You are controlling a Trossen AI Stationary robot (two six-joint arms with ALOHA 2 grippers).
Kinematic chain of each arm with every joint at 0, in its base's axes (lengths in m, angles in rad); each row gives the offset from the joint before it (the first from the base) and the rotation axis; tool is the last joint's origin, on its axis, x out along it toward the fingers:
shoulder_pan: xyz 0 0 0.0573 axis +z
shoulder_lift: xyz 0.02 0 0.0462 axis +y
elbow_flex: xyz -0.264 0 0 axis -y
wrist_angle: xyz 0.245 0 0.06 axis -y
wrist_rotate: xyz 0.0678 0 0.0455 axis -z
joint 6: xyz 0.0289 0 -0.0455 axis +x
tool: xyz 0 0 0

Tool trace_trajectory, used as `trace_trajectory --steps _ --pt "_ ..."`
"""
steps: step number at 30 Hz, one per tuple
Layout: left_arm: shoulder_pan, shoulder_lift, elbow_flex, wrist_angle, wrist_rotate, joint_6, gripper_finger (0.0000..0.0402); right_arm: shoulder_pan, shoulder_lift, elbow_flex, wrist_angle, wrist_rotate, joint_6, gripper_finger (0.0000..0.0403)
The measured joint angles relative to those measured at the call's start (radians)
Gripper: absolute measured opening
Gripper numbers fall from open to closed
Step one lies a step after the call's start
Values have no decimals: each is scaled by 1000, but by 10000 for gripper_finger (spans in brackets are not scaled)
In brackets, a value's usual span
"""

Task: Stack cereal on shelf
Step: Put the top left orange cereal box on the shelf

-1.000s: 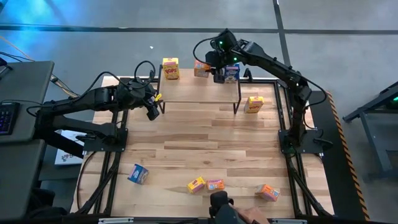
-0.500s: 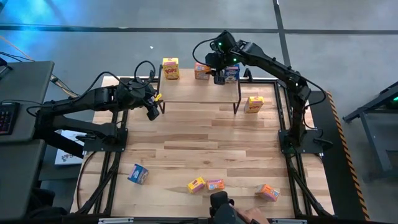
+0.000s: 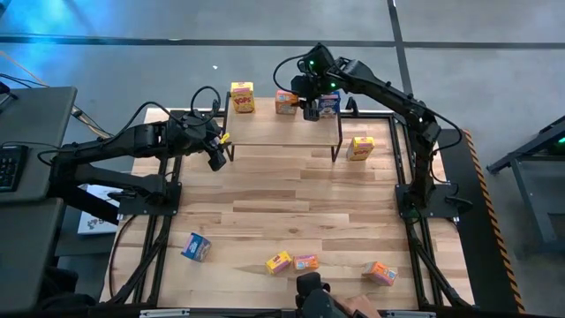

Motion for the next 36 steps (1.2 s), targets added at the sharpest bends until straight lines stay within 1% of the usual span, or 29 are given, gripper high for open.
trace_trajectory --steps 12,15,20,23,36 --pt "0 0 0 0 0 0 235 0 9 1 11 -4 -6 168" --pt "0 0 0 0 0 0 235 0 10 1 12 -4 -6 180" --pt "0 0 0 0 0 0 235 0 14 0 16 5 -6 217" --pt "0 0 0 0 0 0 235 0 14 0 27 8 -6 230" --pt "0 0 0 0 0 0 235 -7 14 0 46 26 -6 234"
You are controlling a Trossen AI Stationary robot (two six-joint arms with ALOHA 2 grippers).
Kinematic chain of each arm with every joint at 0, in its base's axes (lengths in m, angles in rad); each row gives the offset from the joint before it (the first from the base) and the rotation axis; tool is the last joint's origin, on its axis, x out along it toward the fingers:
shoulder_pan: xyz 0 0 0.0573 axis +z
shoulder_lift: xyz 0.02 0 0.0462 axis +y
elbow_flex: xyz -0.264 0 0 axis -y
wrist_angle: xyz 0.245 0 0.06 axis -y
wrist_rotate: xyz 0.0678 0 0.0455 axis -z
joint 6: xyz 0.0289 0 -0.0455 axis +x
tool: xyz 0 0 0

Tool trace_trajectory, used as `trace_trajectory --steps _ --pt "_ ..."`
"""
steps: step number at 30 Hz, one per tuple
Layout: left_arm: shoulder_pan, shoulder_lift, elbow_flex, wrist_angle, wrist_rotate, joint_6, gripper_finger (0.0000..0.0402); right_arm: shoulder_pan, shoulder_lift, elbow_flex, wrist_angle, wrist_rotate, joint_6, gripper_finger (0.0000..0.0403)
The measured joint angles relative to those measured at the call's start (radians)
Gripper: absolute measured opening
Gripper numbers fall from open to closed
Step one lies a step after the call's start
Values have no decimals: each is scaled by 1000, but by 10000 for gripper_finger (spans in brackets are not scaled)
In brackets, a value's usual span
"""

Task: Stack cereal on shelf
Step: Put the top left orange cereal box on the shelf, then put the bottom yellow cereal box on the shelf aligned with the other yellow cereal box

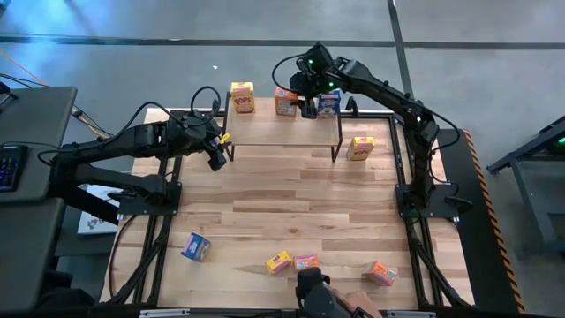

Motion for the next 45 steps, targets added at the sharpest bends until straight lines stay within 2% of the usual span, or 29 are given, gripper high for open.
trace_trajectory --steps 18,26,36,41,45 --pt "0 0 0 0 0 0 235 0 -3 80 -60 56 -15 234" --pt "0 0 0 0 0 0 235 23 -3 178 -110 143 12 234" --pt "0 0 0 0 0 0 235 72 -3 346 -355 121 69 234" --pt "0 0 0 0 0 0 235 101 -28 328 -480 92 117 234" --pt "0 0 0 1 0 0 235 133 -37 328 -574 27 155 234"
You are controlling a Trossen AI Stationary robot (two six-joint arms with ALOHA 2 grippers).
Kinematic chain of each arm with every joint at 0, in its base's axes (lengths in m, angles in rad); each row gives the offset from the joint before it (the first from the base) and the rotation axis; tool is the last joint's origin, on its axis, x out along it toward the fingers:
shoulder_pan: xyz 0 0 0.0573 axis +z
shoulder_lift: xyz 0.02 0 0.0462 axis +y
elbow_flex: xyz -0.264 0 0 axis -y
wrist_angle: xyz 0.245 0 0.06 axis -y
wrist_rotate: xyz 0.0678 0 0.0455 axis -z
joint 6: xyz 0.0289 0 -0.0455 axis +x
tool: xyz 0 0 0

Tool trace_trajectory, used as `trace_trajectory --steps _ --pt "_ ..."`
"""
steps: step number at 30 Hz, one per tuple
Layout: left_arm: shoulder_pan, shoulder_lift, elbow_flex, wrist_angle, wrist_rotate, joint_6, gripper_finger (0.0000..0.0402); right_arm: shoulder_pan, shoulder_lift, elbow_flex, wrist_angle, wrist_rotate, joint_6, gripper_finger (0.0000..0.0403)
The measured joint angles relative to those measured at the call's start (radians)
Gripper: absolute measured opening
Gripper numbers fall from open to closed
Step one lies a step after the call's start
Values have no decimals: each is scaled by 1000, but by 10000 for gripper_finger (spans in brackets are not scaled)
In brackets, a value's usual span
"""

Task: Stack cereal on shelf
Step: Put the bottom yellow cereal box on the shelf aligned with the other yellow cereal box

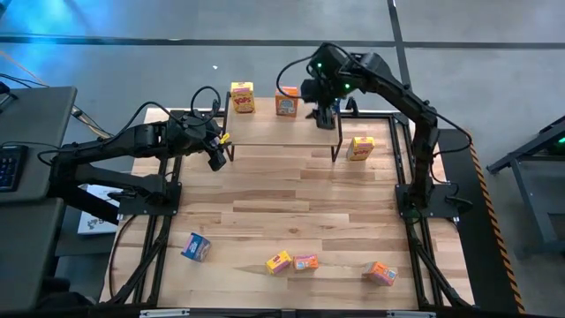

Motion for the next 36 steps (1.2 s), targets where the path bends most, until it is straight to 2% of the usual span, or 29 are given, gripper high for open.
trace_trajectory --steps 4,13,18,29,36 --pt "0 0 0 0 0 0 235 54 -2 0 -55 -32 33 234" --pt "0 0 0 0 0 0 235 224 -2 0 -94 -28 85 234" --pt "0 0 0 0 0 0 235 305 -2 -1 -150 48 154 234" --pt "0 0 0 0 0 -17 235 459 -2 -1 -152 74 319 234" --pt "0 0 0 0 0 -18 235 604 -2 -1 -107 174 402 234"
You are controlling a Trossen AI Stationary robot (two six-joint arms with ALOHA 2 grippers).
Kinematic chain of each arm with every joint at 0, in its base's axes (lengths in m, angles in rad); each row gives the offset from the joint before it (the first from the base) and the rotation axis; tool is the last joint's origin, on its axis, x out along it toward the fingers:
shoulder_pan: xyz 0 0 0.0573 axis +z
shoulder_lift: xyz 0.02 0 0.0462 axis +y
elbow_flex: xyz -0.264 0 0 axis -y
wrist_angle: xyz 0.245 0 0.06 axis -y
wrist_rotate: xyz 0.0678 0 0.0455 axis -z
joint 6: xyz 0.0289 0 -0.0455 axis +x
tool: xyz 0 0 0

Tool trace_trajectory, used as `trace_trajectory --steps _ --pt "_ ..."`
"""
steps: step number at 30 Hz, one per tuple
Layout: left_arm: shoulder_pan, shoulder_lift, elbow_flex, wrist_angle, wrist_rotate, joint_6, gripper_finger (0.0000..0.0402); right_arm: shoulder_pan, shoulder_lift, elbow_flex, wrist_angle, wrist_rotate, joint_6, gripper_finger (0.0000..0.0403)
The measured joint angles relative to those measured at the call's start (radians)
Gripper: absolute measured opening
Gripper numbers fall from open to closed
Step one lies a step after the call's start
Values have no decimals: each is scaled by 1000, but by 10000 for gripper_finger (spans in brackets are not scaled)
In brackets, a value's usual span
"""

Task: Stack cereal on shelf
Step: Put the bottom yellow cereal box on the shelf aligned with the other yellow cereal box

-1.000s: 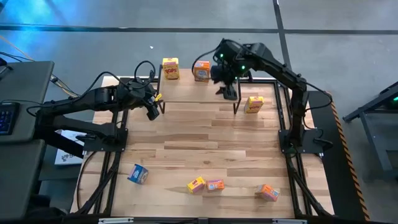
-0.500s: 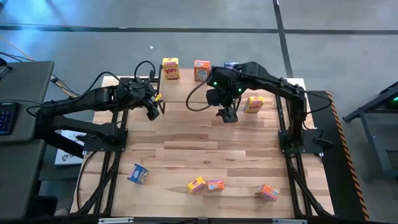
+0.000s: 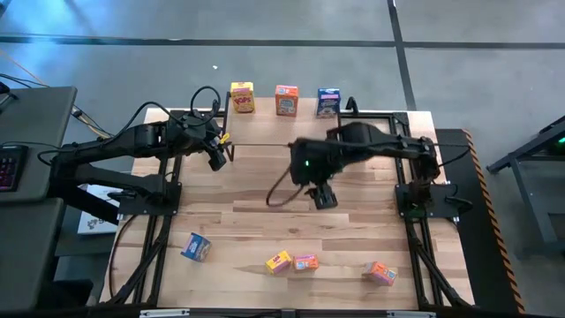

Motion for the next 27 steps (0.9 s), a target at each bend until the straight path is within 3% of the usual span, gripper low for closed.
trace_trajectory --steps 10,18,27 --pt "0 0 0 0 0 -1 235 119 0 0 156 -29 104 234" --pt "0 0 0 0 0 -2 235 165 2 0 212 9 214 234" --pt "0 0 0 0 0 -1 235 213 20 -1 242 11 204 234"
